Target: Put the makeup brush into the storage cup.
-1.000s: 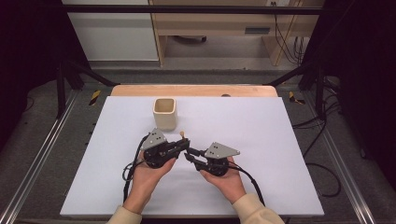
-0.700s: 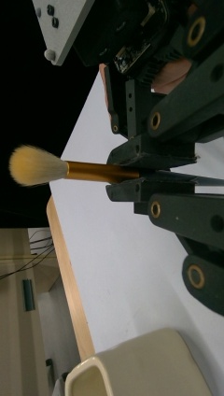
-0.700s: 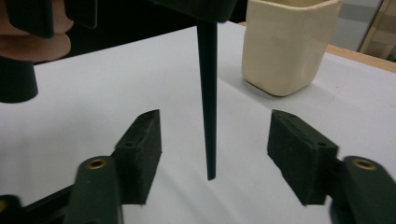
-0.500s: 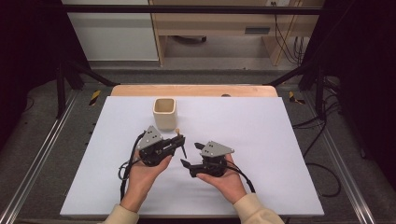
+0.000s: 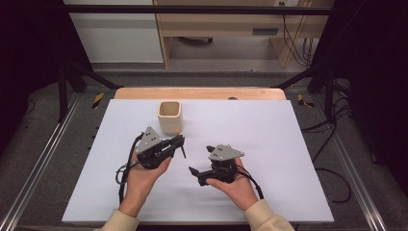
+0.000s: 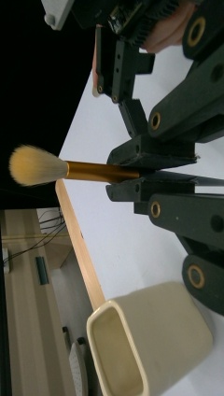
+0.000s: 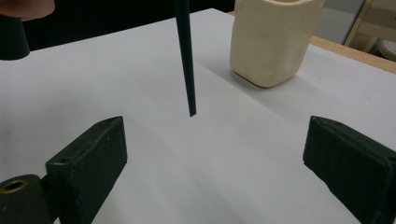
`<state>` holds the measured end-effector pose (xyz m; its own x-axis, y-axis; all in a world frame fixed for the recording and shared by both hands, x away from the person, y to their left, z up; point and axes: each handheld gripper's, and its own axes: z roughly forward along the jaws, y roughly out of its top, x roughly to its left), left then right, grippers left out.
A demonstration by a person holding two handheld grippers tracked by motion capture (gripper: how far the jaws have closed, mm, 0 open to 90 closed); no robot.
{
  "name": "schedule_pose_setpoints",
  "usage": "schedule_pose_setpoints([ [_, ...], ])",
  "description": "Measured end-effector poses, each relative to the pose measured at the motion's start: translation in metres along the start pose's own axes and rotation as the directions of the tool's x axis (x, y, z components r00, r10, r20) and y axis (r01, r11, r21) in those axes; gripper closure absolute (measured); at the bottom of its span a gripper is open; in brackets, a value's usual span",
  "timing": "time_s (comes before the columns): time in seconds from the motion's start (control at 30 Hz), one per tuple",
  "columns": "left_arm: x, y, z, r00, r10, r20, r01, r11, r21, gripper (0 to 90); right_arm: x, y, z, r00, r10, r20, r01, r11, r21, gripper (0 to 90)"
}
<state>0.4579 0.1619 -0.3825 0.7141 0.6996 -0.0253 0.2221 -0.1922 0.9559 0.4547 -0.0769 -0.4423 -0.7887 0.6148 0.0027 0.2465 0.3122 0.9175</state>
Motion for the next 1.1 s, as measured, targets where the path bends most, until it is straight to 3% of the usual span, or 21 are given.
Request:
schedule_pose_setpoints([
  [0.23,0.013,0.005,-0.009,0.9996,-0.002,-0.028,0.002,1.0,-0.003,83.2,-0.008,-0.001,-0.01,0.9995,-0.027,0.018,0.027,0.999,0.018,5.2],
  [0.53,0.029,0.011,-0.018,0.9985,-0.001,-0.055,0.0,0.9999,-0.01,83.3,-0.018,-0.003,-0.019,0.9987,-0.019,0.047,0.018,1.0,0.024,5.1],
  [1.1,0.036,0.027,-0.017,0.9969,0.03,-0.073,-0.031,0.9995,-0.009,83.3,-0.044,-0.012,-0.051,0.9928,0.014,0.119,-0.013,1.0,-0.005,5.6],
])
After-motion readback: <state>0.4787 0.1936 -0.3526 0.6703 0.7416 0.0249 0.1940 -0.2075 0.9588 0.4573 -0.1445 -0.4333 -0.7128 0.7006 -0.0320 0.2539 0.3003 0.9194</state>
